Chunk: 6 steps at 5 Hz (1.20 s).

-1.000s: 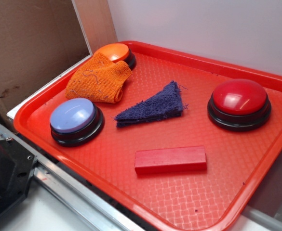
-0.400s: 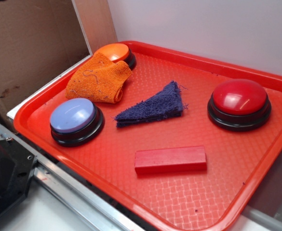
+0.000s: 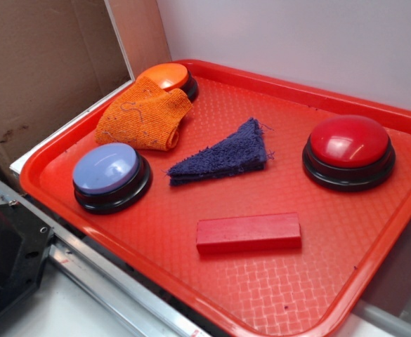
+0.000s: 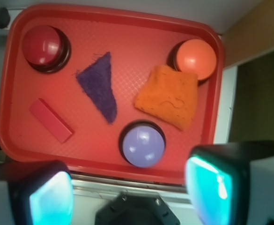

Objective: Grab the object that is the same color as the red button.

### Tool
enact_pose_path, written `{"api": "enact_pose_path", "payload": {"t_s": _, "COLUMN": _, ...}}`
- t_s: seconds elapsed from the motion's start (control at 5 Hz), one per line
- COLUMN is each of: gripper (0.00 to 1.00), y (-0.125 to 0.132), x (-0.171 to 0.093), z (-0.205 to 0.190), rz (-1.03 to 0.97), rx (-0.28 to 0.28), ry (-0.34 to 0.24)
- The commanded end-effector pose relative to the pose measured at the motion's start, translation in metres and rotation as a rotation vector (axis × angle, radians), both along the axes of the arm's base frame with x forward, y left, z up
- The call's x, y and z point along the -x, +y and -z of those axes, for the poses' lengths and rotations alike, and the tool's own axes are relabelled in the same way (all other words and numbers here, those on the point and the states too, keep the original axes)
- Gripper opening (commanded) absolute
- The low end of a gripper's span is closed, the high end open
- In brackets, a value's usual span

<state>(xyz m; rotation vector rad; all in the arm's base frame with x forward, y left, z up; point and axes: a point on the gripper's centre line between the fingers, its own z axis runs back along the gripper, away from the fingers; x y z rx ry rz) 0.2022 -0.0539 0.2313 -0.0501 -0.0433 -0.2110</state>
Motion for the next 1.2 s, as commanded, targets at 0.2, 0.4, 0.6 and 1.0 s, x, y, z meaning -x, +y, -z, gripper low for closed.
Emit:
{"api": "enact_pose_path", "payload": {"t_s": 0.2, "gripper": 1.00, "y": -0.153, "x": 0.043, "z": 0.033, "rz": 0.441, "rx": 0.023, "ry": 0.046}}
{"api": "enact_pose_path", "payload": {"t_s": 0.4, "gripper": 1.00, "y": -0.153, "x": 0.043, "z": 0.033, "rz": 0.441, "rx": 0.023, "ry": 0.046}}
{"api": "enact_pose_path", "payload": {"t_s": 0.6, "gripper": 1.00, "y": -0.153, "x": 0.043, "z": 0.033, "rz": 0.441, "rx": 0.023, "ry": 0.046}}
{"api": "enact_pose_path", "payload": {"t_s": 1.0, "gripper": 1.00, "y": -0.122, "x": 0.049, "z": 0.105, "rz": 0.512, "rx": -0.020, "ry": 0.126}}
